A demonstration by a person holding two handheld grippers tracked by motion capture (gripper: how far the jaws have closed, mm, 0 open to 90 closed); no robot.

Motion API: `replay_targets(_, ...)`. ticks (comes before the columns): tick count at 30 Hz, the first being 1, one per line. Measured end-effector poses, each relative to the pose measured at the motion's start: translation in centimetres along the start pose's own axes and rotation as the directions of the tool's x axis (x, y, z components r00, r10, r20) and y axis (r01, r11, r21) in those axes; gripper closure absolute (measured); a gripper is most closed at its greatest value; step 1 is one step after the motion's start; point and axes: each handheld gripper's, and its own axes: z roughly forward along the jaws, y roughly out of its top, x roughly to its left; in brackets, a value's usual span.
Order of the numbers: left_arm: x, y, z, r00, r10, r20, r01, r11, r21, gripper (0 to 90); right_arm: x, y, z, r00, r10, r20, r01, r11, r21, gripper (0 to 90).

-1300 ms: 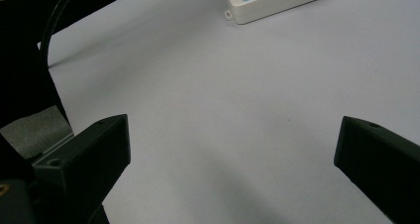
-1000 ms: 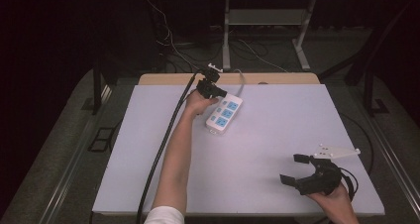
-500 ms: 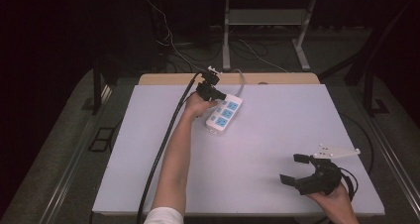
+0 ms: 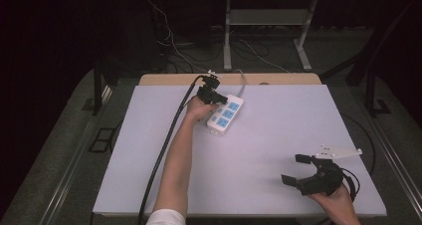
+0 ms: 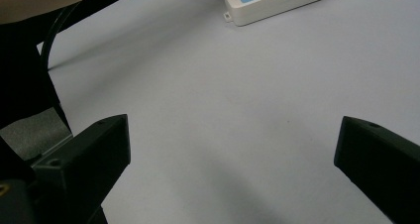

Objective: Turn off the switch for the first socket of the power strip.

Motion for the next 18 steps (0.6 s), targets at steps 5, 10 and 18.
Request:
replay_targets(5, 0.05, -0.12, 0.03, 1.0, 0.001, 0.005, -0.001, 1.0, -0.009, 89.1, -0.05, -0.01, -0.13, 1.0, 0.004, 0.001, -0.004, 1.0, -0.002, 0.6)
replay_targets(10, -0.13, -0.27, 0.01, 0.9999, 0.006, -0.009, -0.006, 0.9999, -0.013, 89.4, -0.02, 0.01, -0.14, 1.0, 0.001, 0.001, -0.001, 1.0, -0.002, 0.7)
replay_targets(18, -0.65, -0.07, 0.15, 0.9987, 0.016, -0.047, -0.016, 0.9998, 0.009, 89.7, 0.07, -0.03, -0.41, 1.0, 0.003, 0.005, -0.003, 1.0, -0.016, 0.6)
